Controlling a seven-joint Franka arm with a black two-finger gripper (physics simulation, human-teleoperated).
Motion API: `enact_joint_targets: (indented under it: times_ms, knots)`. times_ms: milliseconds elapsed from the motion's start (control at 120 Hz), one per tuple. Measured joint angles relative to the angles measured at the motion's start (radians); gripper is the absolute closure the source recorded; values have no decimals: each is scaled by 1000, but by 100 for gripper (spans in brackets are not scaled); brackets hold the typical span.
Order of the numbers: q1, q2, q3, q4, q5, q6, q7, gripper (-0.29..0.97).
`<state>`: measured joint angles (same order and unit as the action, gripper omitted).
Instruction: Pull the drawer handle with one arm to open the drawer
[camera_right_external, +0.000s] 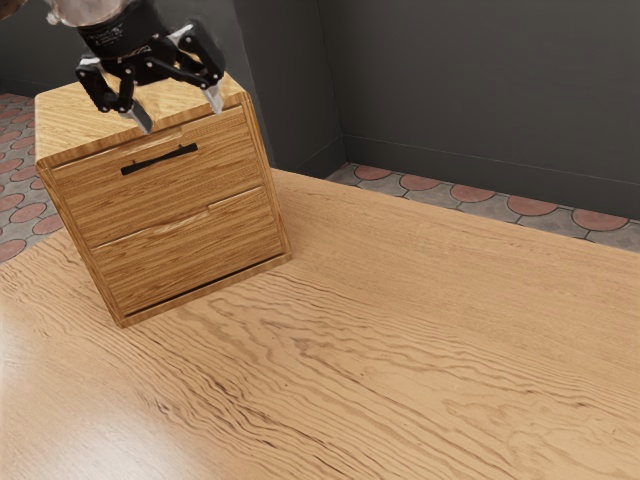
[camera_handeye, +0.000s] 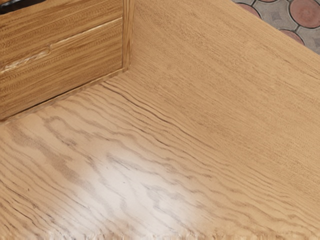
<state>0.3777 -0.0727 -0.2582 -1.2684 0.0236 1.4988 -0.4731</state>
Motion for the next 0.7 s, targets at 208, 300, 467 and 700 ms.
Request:
enact_joint_targets:
  times_ms: [208, 300, 467, 700]
  knots:
    - [-76, -89, -69, -232, -163, -31, -8, 0]
    - [-73, -98, -74, -239, -147, -51, 11, 0]
    - [-72, -86, -96, -303, -19, 78, 127, 0]
    - [-70, -60, -99, -331, 344, 219, 314, 0]
